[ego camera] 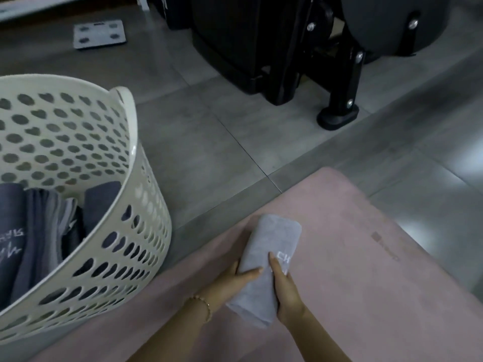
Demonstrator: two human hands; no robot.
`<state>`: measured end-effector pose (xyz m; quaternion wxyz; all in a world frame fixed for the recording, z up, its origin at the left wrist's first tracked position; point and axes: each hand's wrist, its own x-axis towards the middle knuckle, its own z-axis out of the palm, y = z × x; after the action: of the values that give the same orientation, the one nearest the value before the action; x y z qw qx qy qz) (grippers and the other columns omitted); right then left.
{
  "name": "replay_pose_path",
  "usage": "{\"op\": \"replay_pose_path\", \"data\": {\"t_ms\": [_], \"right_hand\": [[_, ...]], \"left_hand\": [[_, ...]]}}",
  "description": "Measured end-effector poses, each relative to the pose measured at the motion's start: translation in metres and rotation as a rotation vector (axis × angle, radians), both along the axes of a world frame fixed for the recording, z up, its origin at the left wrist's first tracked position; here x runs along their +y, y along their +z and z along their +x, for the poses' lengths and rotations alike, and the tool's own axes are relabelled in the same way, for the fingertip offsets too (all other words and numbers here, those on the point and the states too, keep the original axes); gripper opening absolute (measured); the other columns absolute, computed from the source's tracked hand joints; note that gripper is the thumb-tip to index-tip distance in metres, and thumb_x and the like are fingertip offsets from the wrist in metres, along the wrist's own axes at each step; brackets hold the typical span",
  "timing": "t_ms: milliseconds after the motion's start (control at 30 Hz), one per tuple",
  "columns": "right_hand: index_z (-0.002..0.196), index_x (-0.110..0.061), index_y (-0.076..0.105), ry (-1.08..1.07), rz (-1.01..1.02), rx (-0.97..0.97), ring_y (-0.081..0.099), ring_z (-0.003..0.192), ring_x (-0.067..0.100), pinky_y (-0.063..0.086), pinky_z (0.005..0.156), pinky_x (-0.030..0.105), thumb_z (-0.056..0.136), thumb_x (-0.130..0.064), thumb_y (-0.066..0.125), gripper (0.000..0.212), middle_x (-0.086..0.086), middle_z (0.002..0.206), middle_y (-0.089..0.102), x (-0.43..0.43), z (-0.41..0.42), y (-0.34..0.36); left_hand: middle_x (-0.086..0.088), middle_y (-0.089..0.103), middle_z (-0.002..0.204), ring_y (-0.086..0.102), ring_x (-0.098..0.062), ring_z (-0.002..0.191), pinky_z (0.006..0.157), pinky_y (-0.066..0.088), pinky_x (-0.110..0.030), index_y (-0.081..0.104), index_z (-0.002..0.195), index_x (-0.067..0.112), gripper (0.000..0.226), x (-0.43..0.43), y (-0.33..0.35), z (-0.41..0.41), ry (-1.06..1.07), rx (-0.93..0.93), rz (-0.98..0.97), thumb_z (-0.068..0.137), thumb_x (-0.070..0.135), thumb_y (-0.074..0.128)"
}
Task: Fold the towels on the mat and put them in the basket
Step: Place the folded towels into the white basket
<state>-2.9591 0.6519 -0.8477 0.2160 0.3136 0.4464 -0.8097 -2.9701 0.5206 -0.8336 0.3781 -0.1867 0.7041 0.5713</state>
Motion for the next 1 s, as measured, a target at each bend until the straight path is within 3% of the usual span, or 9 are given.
{"op": "replay_pose_path", "data": {"t_ms": [67, 167, 300, 467, 567, 700, 833, 900, 1000], "right_hand": [[0.125, -0.013, 0.055, 0.023, 0.004, 0.069, 0.067, 0.101, 0.034, 0.057, 0.081, 0.045, 0.093, -0.033, 0.052, 0.038, 0.018, 0.111, 0.069, 0.000, -0.001, 0.031], [0.130, -0.017, 0.051, 0.099, 0.055, 0.170, 0.066, 0.105, 0.030, 0.056, 0.085, 0.042, 0.091, -0.042, 0.053, 0.046, 0.013, 0.116, 0.068, -0.003, -0.005, 0.083], [0.130, -0.018, 0.052, 0.136, 0.122, 0.394, 0.068, 0.102, 0.021, 0.058, 0.071, 0.028, 0.094, -0.035, 0.049, 0.040, 0.007, 0.113, 0.070, -0.021, -0.016, 0.166], [0.120, -0.018, 0.058, 0.235, 0.166, 0.636, 0.070, 0.094, 0.023, 0.058, 0.067, 0.029, 0.096, -0.030, 0.049, 0.029, 0.007, 0.106, 0.072, -0.078, -0.028, 0.265], [0.121, -0.017, 0.057, 0.300, 0.158, 0.684, 0.070, 0.096, 0.023, 0.059, 0.069, 0.031, 0.093, -0.031, 0.055, 0.032, 0.007, 0.109, 0.071, -0.126, -0.037, 0.300], [0.117, -0.023, 0.057, 0.471, 0.226, 0.699, 0.070, 0.095, 0.018, 0.058, 0.071, 0.028, 0.090, -0.032, 0.060, 0.029, 0.001, 0.109, 0.071, -0.196, -0.047, 0.304], [0.117, -0.022, 0.055, 0.600, 0.328, 0.674, 0.065, 0.091, 0.014, 0.053, 0.069, 0.024, 0.088, -0.031, 0.065, 0.032, -0.001, 0.109, 0.066, -0.262, -0.056, 0.271], [0.120, -0.020, 0.050, 0.667, 0.419, 0.615, 0.061, 0.088, 0.014, 0.050, 0.069, 0.023, 0.087, -0.031, 0.066, 0.038, -0.003, 0.107, 0.062, -0.290, -0.065, 0.245], [0.134, -0.012, 0.045, 0.751, 0.549, 0.535, 0.059, 0.106, 0.025, 0.049, 0.085, 0.033, 0.085, -0.033, 0.068, 0.059, 0.006, 0.126, 0.058, -0.323, -0.084, 0.201]], "left_hand": [[0.009, 0.066, 0.113, 0.061, 0.001, 0.096, 0.084, 0.050, -0.015, 0.056, 0.111, 0.027, 0.035, -0.002, 0.020, 0.001, 0.039, 0.080, 0.055, 0.080, 0.035, 0.072], [0.011, 0.065, 0.114, 0.061, 0.002, 0.099, 0.083, 0.050, -0.014, 0.056, 0.109, 0.035, 0.032, -0.011, 0.058, -0.004, 0.064, 0.194, 0.135, 0.082, 0.028, 0.071], [0.033, 0.059, 0.107, 0.057, 0.013, 0.102, 0.076, 0.043, -0.002, 0.049, 0.113, 0.045, 0.037, -0.031, 0.138, -0.007, 0.066, 0.486, 0.167, 0.085, 0.029, 0.067], [0.023, 0.067, 0.108, 0.064, 0.002, 0.101, 0.086, 0.052, -0.022, 0.053, 0.113, 0.042, 0.034, -0.095, 0.235, 0.000, 0.103, 0.771, 0.160, 0.082, 0.047, 0.066], [0.010, 0.068, 0.110, 0.065, -0.007, 0.102, 0.095, 0.051, -0.037, 0.053, 0.119, 0.039, 0.045, -0.157, 0.265, 0.014, 0.229, 0.869, 0.015, 0.079, 0.059, 0.057], [0.015, 0.062, 0.107, 0.059, -0.002, 0.102, 0.098, 0.045, -0.028, 0.051, 0.124, 0.035, 0.032, -0.259, 0.277, 0.054, 0.406, 0.983, -0.381, 0.093, 0.042, 0.049], [0.003, 0.061, 0.121, 0.055, -0.015, 0.112, 0.092, 0.040, -0.024, 0.054, 0.127, 0.021, 0.054, -0.350, 0.249, 0.092, 0.329, 0.911, -0.904, 0.091, 0.058, 0.037], [-0.001, 0.062, 0.122, 0.056, -0.020, 0.112, 0.094, 0.041, -0.030, 0.057, 0.125, 0.021, 0.068, -0.376, 0.229, 0.100, 0.274, 0.848, -0.995, 0.085, 0.065, 0.025], [0.000, 0.064, 0.120, 0.056, -0.018, 0.110, 0.094, 0.041, -0.030, 0.058, 0.123, 0.022, 0.077, -0.391, 0.204, 0.102, 0.281, 0.821, -0.994, 0.081, 0.069, 0.014]]}}
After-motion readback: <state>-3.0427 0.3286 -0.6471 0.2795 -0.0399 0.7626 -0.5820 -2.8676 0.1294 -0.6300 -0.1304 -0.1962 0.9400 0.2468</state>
